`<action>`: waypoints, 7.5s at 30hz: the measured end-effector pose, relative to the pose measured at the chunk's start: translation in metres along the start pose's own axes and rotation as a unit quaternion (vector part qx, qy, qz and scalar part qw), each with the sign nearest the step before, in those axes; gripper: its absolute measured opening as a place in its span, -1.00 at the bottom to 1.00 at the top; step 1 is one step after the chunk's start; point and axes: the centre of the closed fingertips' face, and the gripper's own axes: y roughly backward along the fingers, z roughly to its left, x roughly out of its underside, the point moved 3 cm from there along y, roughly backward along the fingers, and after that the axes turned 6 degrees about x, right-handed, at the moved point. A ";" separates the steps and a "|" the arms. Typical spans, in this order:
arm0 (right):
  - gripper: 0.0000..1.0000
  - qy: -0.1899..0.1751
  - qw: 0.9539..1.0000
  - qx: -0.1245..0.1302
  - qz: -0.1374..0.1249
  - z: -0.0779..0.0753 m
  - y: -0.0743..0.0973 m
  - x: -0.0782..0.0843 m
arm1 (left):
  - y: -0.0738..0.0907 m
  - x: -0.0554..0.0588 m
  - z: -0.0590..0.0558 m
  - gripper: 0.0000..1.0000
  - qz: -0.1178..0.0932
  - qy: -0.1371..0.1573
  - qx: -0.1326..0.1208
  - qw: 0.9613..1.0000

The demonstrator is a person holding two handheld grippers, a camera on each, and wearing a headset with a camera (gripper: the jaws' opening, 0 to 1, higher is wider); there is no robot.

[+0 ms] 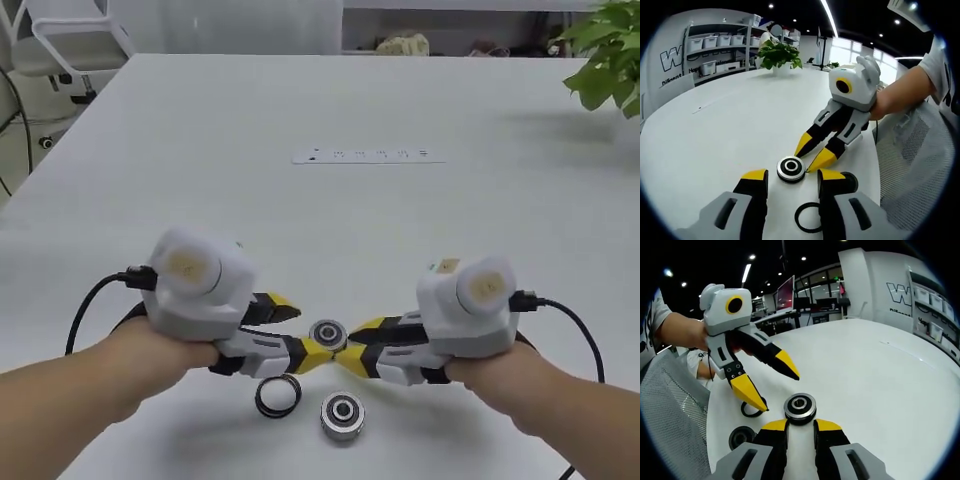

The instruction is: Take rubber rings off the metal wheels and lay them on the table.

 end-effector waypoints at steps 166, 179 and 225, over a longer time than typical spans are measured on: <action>-1.00 -0.101 0.992 -0.022 -0.066 0.001 0.008 -0.026 | -0.010 -0.004 -0.009 -0.65 0.013 -0.067 -0.021 0.997; -1.00 -0.114 0.989 -0.042 -0.087 0.010 0.011 -0.040 | 0.027 -0.017 -0.013 -0.45 -0.037 -0.051 -0.029 0.998; -1.00 -0.140 0.981 -0.124 -0.057 0.058 0.007 -0.039 | 0.097 0.007 -0.050 0.17 -0.062 -0.026 -0.042 0.997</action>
